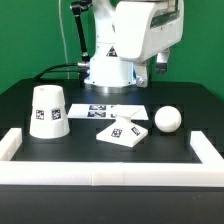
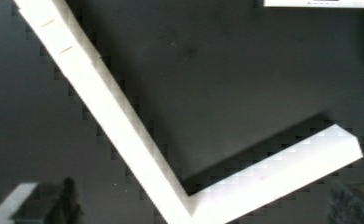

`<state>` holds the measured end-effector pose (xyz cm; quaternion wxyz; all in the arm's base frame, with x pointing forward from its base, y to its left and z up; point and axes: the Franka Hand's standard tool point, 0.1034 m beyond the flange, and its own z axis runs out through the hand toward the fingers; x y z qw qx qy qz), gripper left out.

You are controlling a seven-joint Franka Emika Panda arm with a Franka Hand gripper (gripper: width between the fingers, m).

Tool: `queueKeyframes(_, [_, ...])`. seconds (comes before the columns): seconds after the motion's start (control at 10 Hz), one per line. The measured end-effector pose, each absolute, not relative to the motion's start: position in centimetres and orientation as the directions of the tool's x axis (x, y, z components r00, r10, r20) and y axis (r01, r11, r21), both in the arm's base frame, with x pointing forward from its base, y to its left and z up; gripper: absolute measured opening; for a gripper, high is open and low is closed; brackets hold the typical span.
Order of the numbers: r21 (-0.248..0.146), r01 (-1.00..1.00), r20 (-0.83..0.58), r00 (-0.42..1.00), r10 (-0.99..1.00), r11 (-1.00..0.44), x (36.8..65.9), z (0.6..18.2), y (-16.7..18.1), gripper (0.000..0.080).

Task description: Assemble lamp

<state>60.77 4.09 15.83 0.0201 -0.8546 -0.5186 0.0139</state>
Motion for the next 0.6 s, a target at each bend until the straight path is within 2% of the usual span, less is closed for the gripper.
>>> queueKeyframes(0.4, [-0.048,0.886,-0.004,0.461,0.887,-0.461,60.7,15.8,4.1,0.07])
queueKeyframes(0.6, [-0.023,0.889,0.008,0.458,0.889,-0.458,59.6,15.4,3.9,0.07])
